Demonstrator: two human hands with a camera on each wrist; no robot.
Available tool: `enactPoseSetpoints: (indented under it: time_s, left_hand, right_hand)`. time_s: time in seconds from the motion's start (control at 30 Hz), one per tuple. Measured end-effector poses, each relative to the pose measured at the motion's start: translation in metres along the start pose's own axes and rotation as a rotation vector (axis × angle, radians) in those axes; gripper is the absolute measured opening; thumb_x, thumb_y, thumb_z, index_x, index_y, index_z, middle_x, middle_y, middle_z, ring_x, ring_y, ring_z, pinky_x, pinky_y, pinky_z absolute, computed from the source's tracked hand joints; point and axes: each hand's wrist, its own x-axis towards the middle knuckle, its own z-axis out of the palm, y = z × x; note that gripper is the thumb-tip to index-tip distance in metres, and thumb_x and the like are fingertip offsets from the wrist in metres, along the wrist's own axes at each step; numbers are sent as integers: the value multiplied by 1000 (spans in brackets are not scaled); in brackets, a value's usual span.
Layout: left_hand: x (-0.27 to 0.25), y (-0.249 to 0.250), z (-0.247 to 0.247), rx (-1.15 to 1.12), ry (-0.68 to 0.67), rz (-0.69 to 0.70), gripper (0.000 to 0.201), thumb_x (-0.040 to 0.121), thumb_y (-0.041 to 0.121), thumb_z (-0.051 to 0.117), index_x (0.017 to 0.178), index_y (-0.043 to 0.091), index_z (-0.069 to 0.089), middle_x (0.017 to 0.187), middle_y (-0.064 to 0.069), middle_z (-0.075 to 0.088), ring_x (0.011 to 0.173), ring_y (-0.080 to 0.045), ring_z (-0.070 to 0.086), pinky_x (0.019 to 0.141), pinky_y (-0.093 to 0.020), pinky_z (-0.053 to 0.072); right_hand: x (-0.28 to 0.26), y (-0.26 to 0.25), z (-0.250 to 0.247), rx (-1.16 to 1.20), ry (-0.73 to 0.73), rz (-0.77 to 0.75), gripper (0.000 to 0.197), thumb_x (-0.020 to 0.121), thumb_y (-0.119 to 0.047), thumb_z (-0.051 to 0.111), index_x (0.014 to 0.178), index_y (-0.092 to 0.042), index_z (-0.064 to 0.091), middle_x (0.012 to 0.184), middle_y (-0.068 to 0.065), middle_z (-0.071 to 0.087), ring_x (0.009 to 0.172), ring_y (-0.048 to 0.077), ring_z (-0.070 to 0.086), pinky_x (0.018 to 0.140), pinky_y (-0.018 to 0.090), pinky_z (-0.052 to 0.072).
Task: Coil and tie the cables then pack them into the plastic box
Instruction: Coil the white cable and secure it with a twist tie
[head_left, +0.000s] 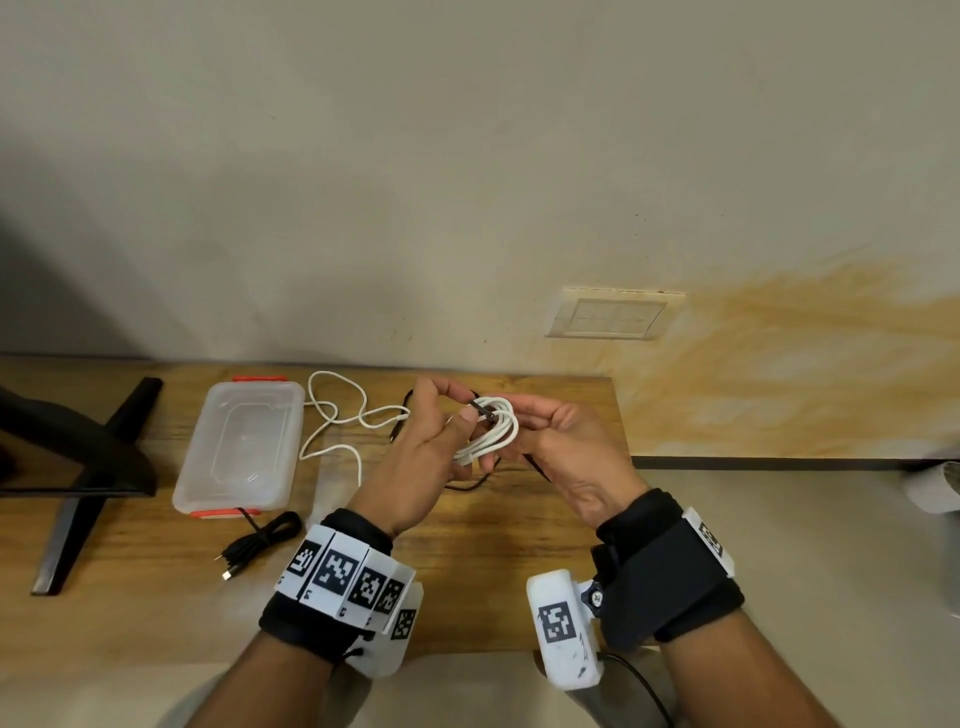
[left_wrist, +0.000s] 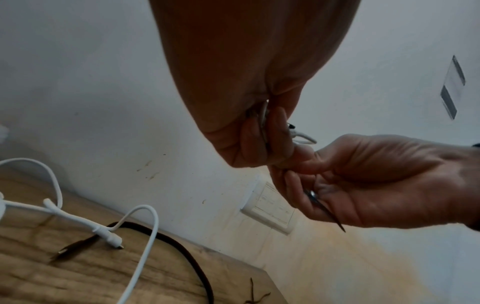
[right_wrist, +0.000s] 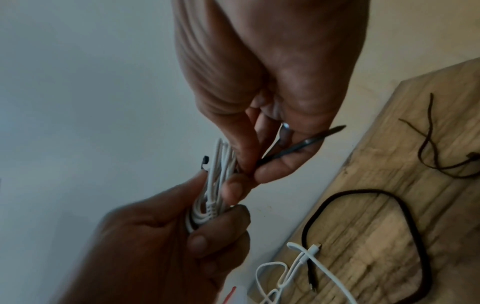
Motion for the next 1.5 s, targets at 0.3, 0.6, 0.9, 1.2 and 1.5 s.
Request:
enactPoseSetpoints:
  time_s: [0.3,0.6,0.9,1.2,1.5]
  left_hand:
    - [4,-4,-6,358,162,76,8,106,31,35,108,24,33,84,1,65,79,-13,65,79,-44,55]
    - [6,-3,-8,429,235,99,9,106,30,37,107,21,33,86,0,66,82,-15,66,79,-48,56]
    - [1,5,-5,464,88,122,17,103,38,36,109,22,33,81,4,62,77,-19,66,77,-51,55]
    - [6,-6,-8,533,112,139,8,106,27,36,107,23,30,91,2,57,83,-16,65,78,-48,57]
    - [7,1,-6,652,208,123,7,107,20,36,104,14,32,80,10,52,69,-1,53,57,-13,40]
  right_hand:
    - [-9,2,12,-301,61,18,12,91,-15,73,98,-5,70,80,13,77,60,14,68,60,28,59]
    - [-16,2,24,-246,57,-45,11,95,-10,67,104,-8,62,78,12,76,61,15,69,59,27,58]
    - [-12,-2,18,-266,142,-103,14,94,-20,70,94,-6,67,70,9,74,54,12,64,54,27,54]
    - [-13,-2,21,-234,119,-91,10,94,-16,69,94,-7,65,70,10,74,55,15,66,54,27,56]
    - [-20,-2,23,-298,-29,-140,4,96,-9,65,99,-8,67,73,10,74,62,15,70,62,27,59]
